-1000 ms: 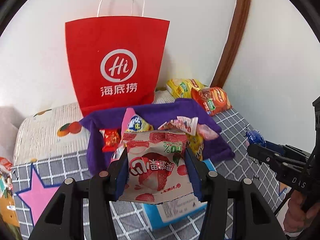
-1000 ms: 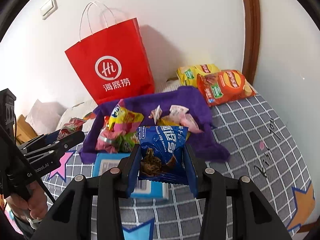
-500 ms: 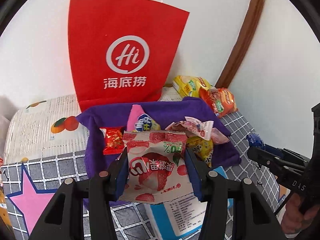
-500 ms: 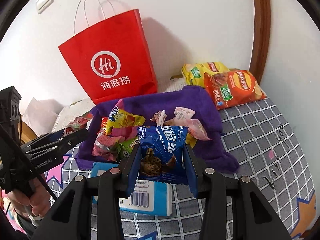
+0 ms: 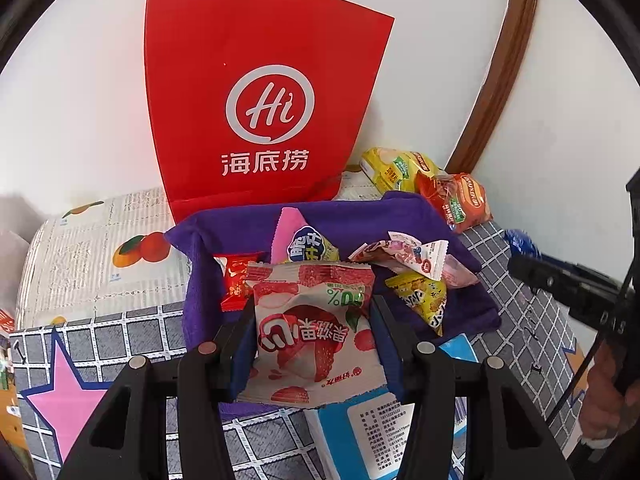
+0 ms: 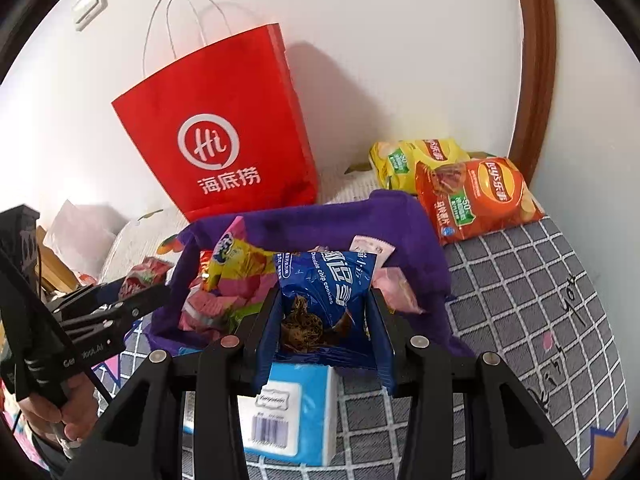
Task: Organize snacks
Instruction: 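Carry the blue packet with the right tool while the left tool carries the strawberry packet over the towel, then open the right tool to drop the blue packet while the left tool releases the strawberry packet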
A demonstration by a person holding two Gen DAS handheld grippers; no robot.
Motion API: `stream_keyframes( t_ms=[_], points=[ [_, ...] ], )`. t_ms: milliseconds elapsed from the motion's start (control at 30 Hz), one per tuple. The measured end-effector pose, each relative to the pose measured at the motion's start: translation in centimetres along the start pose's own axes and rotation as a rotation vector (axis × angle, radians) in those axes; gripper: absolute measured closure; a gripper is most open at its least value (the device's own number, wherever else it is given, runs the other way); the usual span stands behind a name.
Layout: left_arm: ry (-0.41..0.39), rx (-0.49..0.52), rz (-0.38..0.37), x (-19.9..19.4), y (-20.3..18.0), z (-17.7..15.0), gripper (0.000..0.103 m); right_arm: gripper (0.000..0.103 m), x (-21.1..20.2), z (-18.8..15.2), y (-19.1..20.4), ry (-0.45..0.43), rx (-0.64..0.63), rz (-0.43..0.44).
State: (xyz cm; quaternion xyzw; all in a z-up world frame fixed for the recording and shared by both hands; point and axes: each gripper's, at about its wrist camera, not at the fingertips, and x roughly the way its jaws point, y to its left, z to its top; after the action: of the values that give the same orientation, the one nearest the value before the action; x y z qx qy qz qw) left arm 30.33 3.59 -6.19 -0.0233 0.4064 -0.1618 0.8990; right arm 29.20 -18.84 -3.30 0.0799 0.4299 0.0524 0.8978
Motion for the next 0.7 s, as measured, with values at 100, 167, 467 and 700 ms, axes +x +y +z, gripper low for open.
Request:
stream_keyframes(
  t_ms=[100, 167, 467, 700],
  points=[
    [-0.003, 0.006, 0.005, 0.1, -0.4, 0.3, 0.053, 0.061, 0.2, 0.6, -0.5, -0.005, -0.012, 0.008],
    [0.0, 0.009, 0.006, 0.2, -0.7, 0.7, 0.053, 0.061, 0.5, 1.2, -0.9, -0.014, -0.024, 0.004],
    [-0.01, 0.025, -0.015, 1.7, -3.0, 3.4, 0.053, 0.061, 2.7, 3.9, -2.4, -0.02, -0.044, 0.022],
    [0.027, 0.018, -0.029, 5.0, -3.9, 4.0, 0.053, 0.061, 6.1, 5.0, -3.5, -0.001, -0.06, 0.041]
  ],
)
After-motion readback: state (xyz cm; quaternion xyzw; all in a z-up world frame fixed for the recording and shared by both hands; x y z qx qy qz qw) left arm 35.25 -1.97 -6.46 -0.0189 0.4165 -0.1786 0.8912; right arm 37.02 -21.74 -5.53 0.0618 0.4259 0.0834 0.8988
